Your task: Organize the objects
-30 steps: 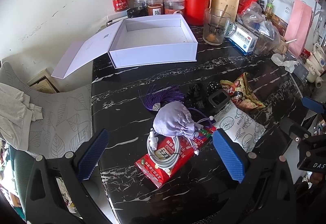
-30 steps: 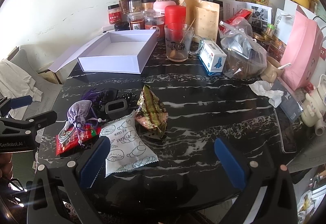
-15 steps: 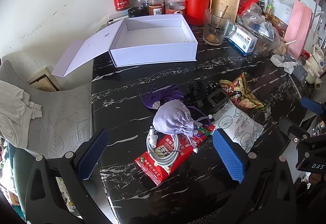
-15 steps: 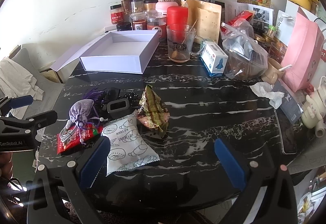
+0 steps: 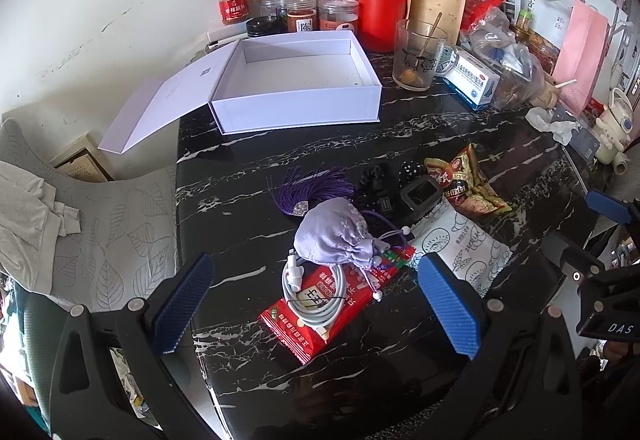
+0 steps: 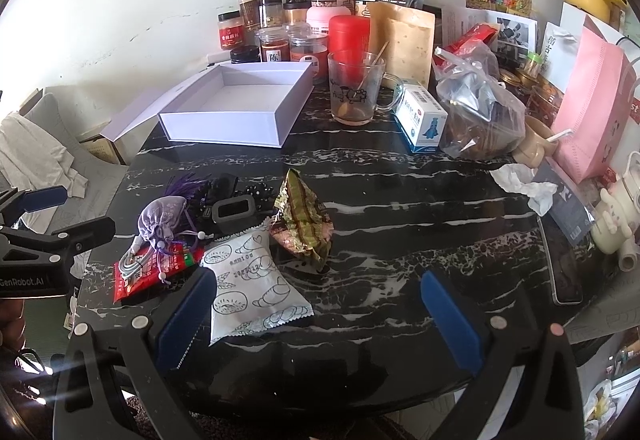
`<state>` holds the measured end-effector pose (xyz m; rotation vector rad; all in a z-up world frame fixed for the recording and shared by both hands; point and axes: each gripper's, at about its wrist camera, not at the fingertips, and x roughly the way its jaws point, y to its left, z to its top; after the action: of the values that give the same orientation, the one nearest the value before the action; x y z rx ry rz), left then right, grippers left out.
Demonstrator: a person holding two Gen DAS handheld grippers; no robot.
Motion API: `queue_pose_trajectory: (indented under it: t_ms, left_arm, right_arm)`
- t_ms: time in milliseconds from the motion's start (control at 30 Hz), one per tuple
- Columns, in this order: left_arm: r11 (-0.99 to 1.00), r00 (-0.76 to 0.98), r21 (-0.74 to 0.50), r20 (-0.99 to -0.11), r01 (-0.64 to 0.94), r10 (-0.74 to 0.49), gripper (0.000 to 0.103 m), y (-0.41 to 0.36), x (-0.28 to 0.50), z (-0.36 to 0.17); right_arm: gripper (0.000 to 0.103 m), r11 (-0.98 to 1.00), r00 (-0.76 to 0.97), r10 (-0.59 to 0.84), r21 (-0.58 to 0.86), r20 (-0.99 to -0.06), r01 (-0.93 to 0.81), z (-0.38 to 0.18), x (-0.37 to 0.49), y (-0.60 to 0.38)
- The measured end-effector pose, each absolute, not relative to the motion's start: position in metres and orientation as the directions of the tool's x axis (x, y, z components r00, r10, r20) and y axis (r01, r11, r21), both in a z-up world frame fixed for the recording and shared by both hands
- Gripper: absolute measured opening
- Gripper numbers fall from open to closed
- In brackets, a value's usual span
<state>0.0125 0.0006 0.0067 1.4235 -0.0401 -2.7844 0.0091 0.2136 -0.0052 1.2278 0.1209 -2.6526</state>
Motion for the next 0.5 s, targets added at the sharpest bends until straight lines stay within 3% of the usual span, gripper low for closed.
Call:
queue_pose_trajectory:
  t_ms: [500]
  left_arm:
    - [-1.0, -0.609, 0.008, -0.793, 0.005, -0.01, 0.102, 0.0, 0.024, 0.01]
  right_arm:
    - [0.102, -0.968, -0.642, -0.186, 0.026, -0.744, 0.25, -0.004, 0.021, 0.211]
